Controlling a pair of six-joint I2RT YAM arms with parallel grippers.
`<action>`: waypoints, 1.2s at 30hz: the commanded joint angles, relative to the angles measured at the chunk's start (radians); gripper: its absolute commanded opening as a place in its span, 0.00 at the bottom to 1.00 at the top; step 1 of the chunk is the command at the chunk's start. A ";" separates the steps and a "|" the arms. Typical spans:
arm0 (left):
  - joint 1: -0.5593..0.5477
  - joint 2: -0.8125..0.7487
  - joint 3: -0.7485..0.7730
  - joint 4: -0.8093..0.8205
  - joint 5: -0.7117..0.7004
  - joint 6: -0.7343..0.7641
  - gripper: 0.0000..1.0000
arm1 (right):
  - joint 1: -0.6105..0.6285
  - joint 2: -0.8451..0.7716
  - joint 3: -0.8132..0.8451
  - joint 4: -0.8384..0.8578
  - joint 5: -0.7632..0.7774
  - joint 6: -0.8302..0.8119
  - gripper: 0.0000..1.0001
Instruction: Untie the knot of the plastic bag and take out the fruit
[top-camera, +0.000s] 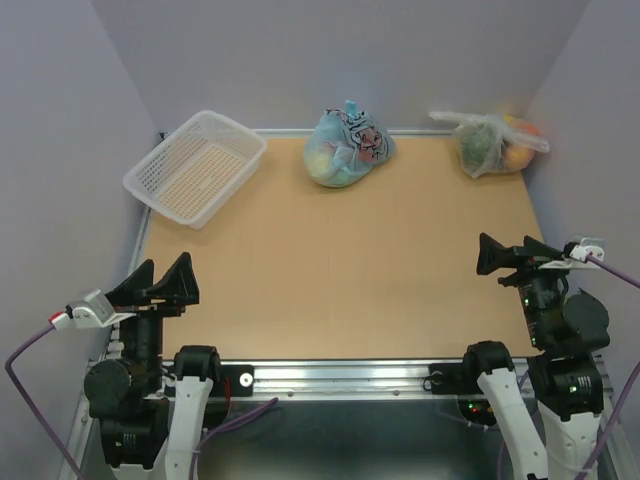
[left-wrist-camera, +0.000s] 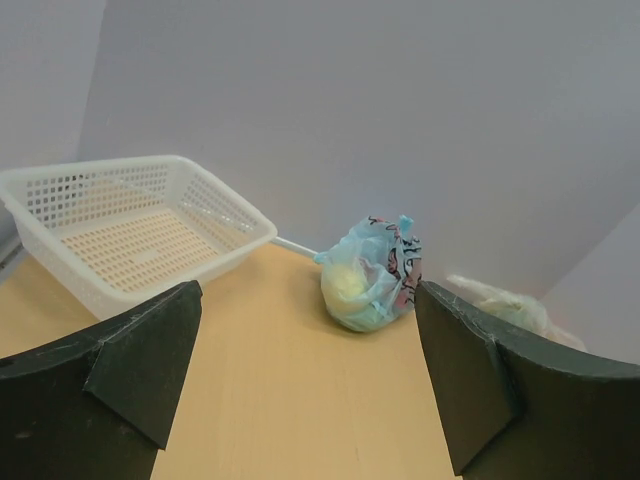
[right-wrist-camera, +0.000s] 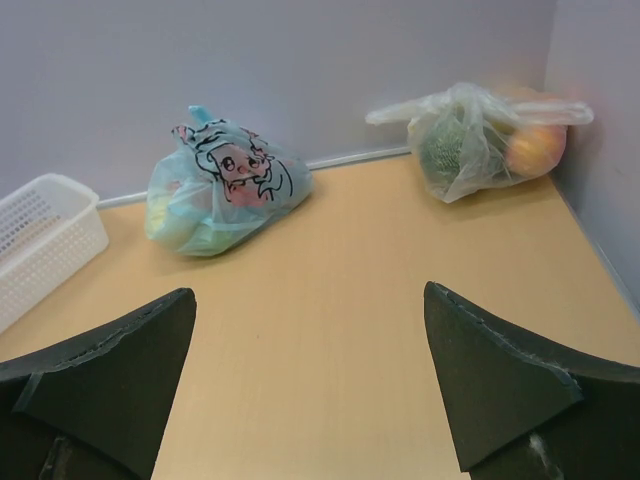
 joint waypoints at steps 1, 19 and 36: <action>0.004 -0.019 -0.012 0.023 0.018 -0.030 0.99 | -0.003 0.015 -0.010 0.022 0.040 -0.004 1.00; 0.004 0.221 0.145 -0.238 0.050 -0.088 0.99 | -0.003 0.884 0.308 0.036 0.280 0.256 1.00; 0.004 0.309 0.186 -0.308 0.095 -0.074 0.99 | -0.262 1.741 0.970 0.152 0.349 0.380 1.00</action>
